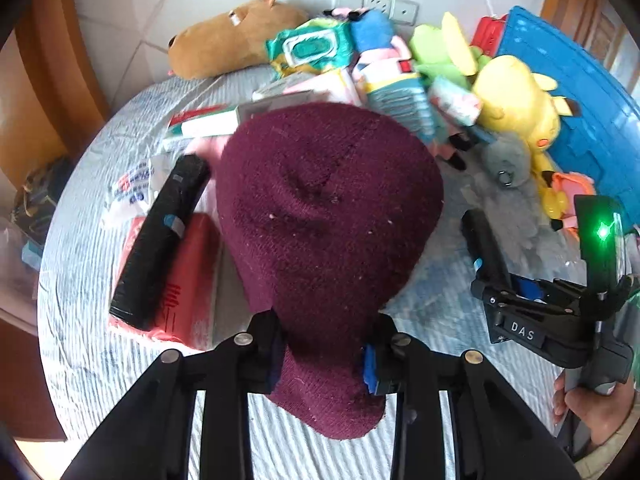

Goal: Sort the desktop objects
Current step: 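Grasp the maroon hat with the left gripper while the right grasps the black cylindrical brush, then lift the hat with the left gripper while the right lifts the black brush, then carry the hat and black brush over the blue crate and release both inside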

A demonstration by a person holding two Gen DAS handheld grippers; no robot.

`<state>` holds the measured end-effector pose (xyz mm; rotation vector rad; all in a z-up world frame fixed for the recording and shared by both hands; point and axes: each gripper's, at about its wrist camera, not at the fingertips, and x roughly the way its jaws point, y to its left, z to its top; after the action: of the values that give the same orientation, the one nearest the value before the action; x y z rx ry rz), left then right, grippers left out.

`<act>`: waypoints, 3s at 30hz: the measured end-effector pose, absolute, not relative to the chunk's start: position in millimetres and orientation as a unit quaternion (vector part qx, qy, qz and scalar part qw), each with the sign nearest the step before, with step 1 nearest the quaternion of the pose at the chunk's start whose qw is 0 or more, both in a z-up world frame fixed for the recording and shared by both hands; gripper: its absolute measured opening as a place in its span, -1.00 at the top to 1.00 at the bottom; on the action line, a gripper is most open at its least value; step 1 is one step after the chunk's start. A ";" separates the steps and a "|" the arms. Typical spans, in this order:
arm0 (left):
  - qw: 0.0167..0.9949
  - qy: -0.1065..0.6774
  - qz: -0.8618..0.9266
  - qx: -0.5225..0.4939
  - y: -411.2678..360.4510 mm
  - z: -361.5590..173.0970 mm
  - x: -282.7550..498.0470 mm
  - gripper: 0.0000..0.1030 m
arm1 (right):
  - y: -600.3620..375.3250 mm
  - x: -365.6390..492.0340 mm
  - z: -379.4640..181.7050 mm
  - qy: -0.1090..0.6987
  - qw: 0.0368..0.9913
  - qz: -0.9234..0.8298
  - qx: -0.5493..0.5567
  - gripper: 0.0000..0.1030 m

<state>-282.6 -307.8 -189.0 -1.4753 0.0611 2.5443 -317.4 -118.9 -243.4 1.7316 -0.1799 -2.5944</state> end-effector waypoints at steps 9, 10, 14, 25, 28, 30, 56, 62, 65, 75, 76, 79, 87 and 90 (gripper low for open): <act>0.118 0.039 0.883 -0.454 -281.5 -136.2 -265.3 0.45 | -86.3 -293.2 -219.7 -0.072 0.003 -0.841 0.536 0.34; 0.120 0.039 0.883 -0.453 -278.5 -134.6 -264.0 0.45 | -81.1 -290.7 -219.0 -0.073 0.002 -0.841 0.536 0.34; 0.136 0.045 0.879 -0.456 -261.3 -137.6 -257.6 0.45 | -60.5 -280.9 -216.2 -0.074 -0.002 -0.840 0.538 0.34; 0.146 0.062 0.857 -0.491 -217.5 -195.6 -259.2 0.45 | -40.5 -256.6 -265.5 -0.079 0.011 -0.827 0.556 0.35; 0.138 0.066 0.851 -0.503 -213.7 -219.7 -261.8 0.45 | -39.8 -258.9 -269.3 -0.075 0.008 -0.834 0.546 0.18; 0.131 0.068 0.848 -0.509 -213.2 -235.9 -263.4 0.45 | -40.2 -259.3 -269.7 -0.071 0.008 -0.842 0.535 0.17; 0.211 0.071 0.880 -0.420 -179.7 -117.6 -246.8 0.55 | -16.6 -231.1 -122.9 -0.037 -0.051 -0.903 0.425 0.33; 0.220 0.068 0.889 -0.396 -153.0 -82.1 -240.4 0.55 | 8.0 -223.4 -80.6 -0.036 -0.055 -0.914 0.400 0.33; 0.219 0.063 0.895 -0.384 -134.0 -68.0 -238.7 0.55 | 24.6 -220.3 -63.1 -0.035 -0.048 -0.920 0.388 0.33; 0.175 0.039 0.913 -0.367 -75.7 -42.8 -228.4 0.55 | 81.7 -215.7 -30.1 -0.006 -0.004 -0.931 0.366 0.33; 0.172 0.037 0.914 -0.365 -70.3 -40.2 -227.3 0.55 | 87.0 -214.9 -28.1 -0.002 -0.002 -0.931 0.364 0.33; 0.167 0.037 0.917 -0.360 -58.4 -31.9 -224.6 0.55 | 100.5 -212.9 -22.4 -0.002 0.003 -0.933 0.359 0.33; 0.183 0.042 0.922 -0.338 -32.2 -10.7 -231.8 0.55 | 130.9 -209.7 1.4 -0.009 -0.009 -0.942 0.335 0.33; 0.197 0.053 0.923 -0.327 -17.8 -2.3 -236.8 0.55 | 144.0 -209.9 9.9 -0.012 -0.023 -0.945 0.325 0.33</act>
<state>-236.8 -17.8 -2.3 -0.9166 0.1480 2.5839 -209.9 144.0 9.9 1.0380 -0.0389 -3.0146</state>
